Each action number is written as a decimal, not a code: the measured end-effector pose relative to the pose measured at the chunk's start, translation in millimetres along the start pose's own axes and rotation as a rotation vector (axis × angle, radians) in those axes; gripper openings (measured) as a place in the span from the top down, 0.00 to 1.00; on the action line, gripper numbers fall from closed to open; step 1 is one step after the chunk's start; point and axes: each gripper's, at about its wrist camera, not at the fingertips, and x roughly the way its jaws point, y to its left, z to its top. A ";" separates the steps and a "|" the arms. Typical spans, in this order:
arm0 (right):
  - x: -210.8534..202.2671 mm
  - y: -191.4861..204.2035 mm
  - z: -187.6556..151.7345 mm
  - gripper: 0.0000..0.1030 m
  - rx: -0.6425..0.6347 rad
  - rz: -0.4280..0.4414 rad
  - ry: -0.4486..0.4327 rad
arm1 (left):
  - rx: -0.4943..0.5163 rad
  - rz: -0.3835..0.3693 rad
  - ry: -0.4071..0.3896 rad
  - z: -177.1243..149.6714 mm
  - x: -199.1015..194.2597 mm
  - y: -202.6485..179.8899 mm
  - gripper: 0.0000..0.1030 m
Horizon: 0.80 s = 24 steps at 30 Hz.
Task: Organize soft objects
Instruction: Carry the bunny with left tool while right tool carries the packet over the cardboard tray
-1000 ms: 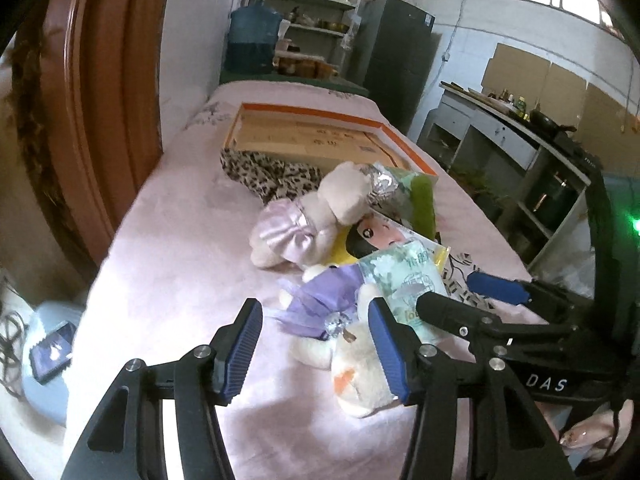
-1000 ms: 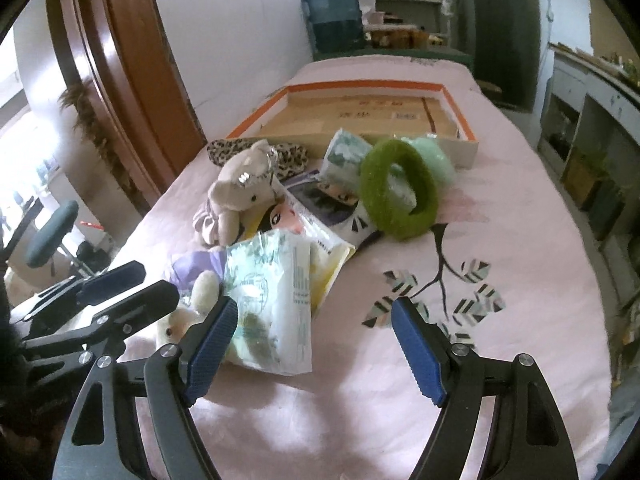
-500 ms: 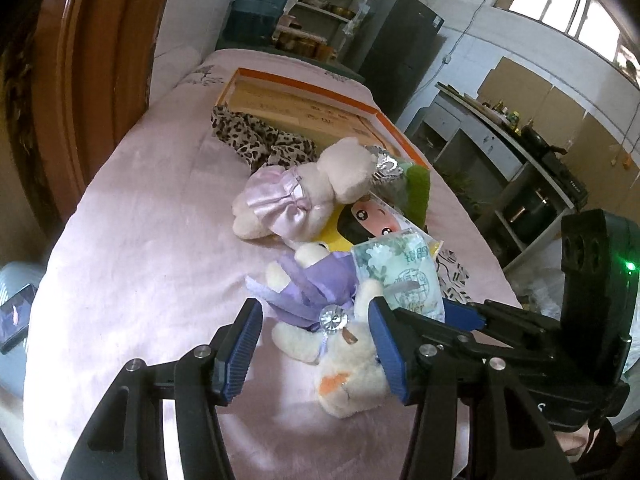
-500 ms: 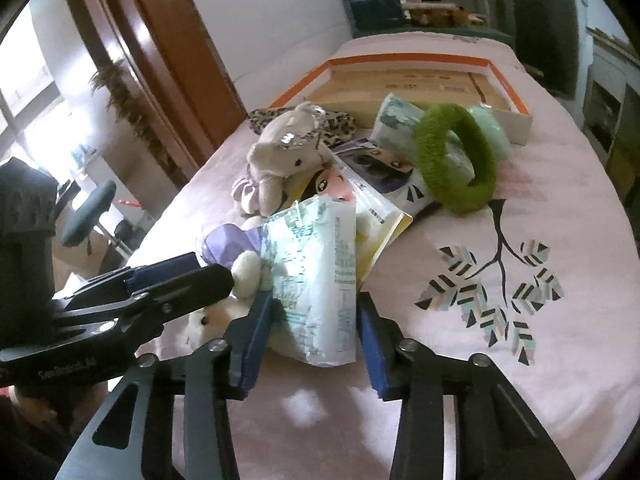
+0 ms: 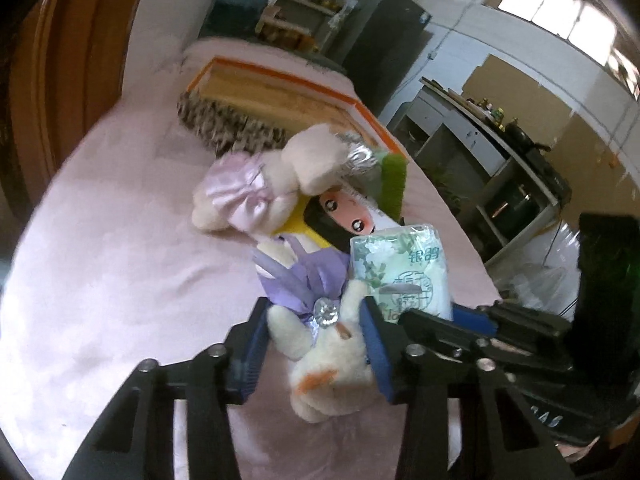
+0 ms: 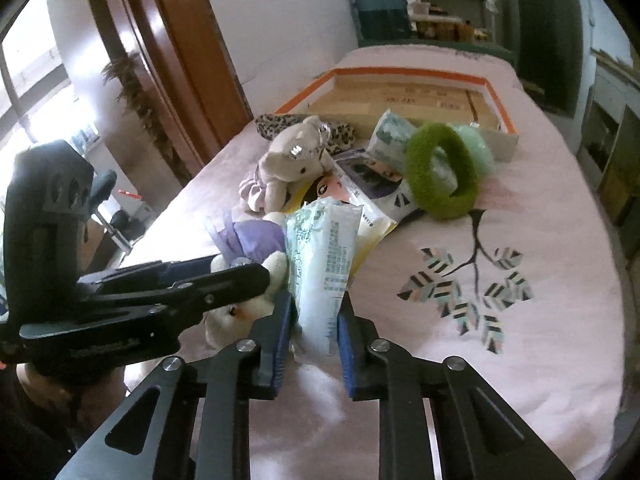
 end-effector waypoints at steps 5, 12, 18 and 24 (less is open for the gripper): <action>-13.9 -4.2 1.9 0.82 -0.008 -0.031 -0.039 | 0.038 0.011 -0.025 1.0 -5.2 -7.2 0.68; -28.3 -9.5 8.0 0.82 -0.001 -0.026 -0.085 | 0.062 0.012 -0.077 5.5 -16.8 -11.9 0.70; -35.8 -8.6 13.2 0.82 -0.012 -0.023 -0.115 | 0.094 0.020 -0.131 11.4 -28.6 -20.3 0.71; -46.9 -9.0 22.0 0.82 -0.027 -0.034 -0.160 | 0.098 0.013 -0.180 26.8 -40.3 -19.7 0.71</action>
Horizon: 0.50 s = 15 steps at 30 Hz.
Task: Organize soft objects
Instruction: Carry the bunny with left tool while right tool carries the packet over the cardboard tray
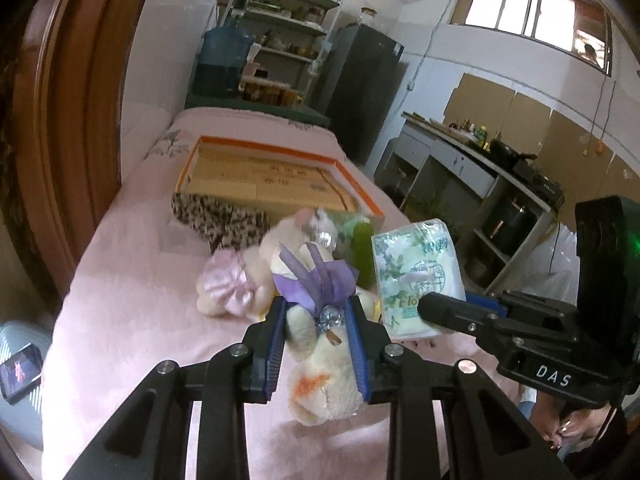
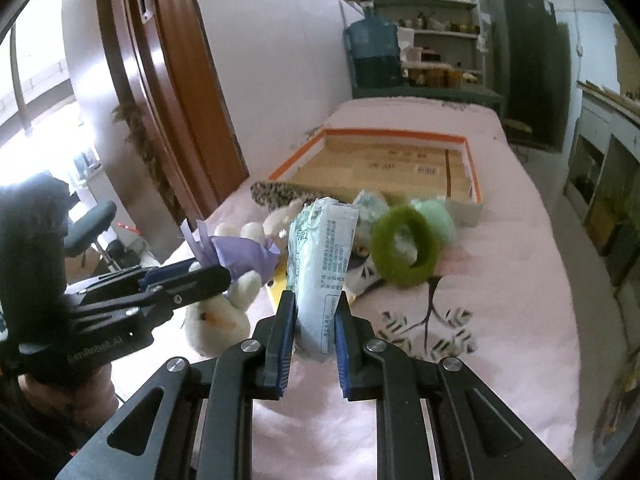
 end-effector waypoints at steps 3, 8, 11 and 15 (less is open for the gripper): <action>-3.7 0.0 7.0 0.82 -0.019 -0.013 -0.021 | 0.014 0.006 -0.028 11.5 -3.2 -1.6 0.71; -7.8 -3.2 19.4 0.82 -0.032 -0.028 -0.048 | 0.033 0.037 -0.070 28.6 -6.5 -4.4 0.71; -9.6 -7.5 27.1 0.82 -0.031 -0.035 -0.066 | 0.030 0.051 -0.085 40.7 -6.5 -3.1 0.71; -11.5 -12.0 37.7 0.82 -0.030 -0.042 -0.088 | 0.031 0.070 -0.103 56.4 -4.9 -3.2 0.71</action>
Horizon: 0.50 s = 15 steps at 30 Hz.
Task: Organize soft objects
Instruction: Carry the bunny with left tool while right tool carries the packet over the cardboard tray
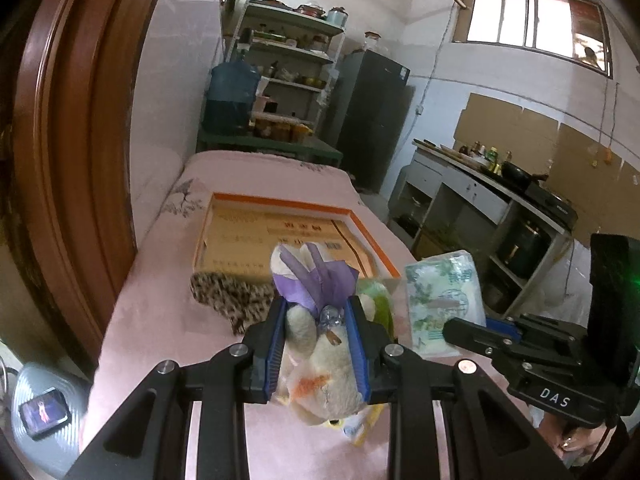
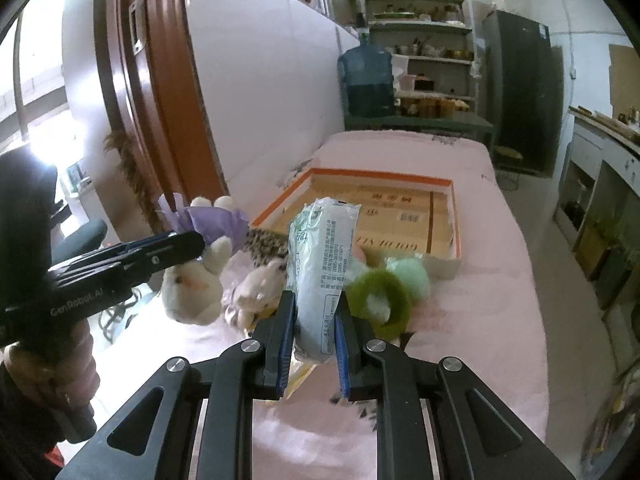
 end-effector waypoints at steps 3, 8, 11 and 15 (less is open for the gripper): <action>0.2 -4.0 10.6 0.82 -0.001 -0.005 -0.019 | -0.004 0.013 -0.005 10.2 4.3 1.5 0.71; -0.3 -11.7 29.5 0.82 -0.010 -0.017 -0.062 | -0.011 0.036 -0.013 28.2 13.6 4.9 0.71; 1.5 -17.4 40.7 0.82 -0.001 -0.014 -0.078 | -0.019 0.047 -0.016 37.4 19.6 8.9 0.71; 6.8 -27.6 56.3 0.82 0.022 -0.006 -0.092 | -0.030 0.056 -0.020 47.8 28.0 13.0 0.71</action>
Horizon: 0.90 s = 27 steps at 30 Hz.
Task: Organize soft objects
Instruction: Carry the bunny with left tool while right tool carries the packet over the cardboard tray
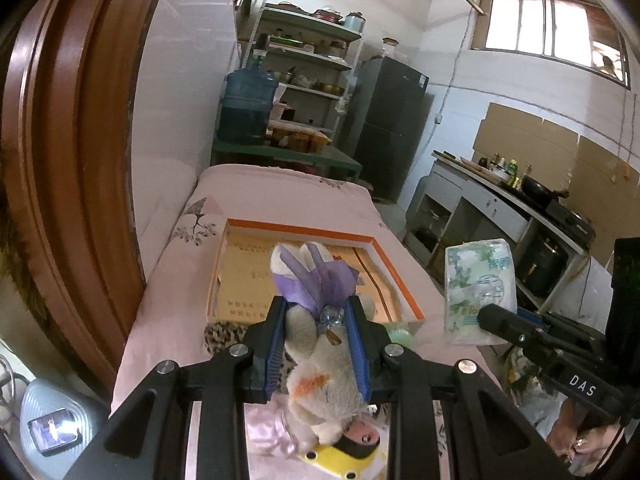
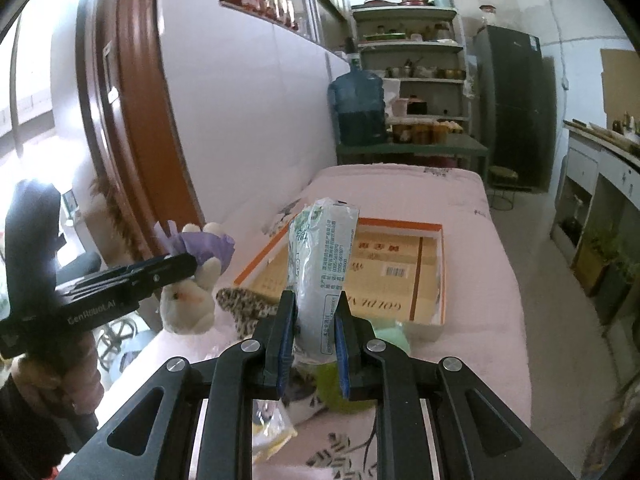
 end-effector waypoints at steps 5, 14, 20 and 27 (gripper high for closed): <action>13.5 -14.8 15.5 0.82 0.043 0.028 0.001 | -0.007 0.020 -0.009 14.2 12.1 2.7 0.71; 47.8 -40.3 41.3 0.82 0.102 0.056 0.011 | 0.000 0.063 -0.001 39.0 44.3 13.6 0.71; 75.1 -52.1 54.0 0.82 0.109 0.050 0.033 | -0.001 0.063 0.041 54.7 75.8 18.7 0.71; 115.8 -66.8 61.3 0.82 0.150 0.069 0.091 | -0.019 0.069 0.106 66.5 117.1 25.9 0.71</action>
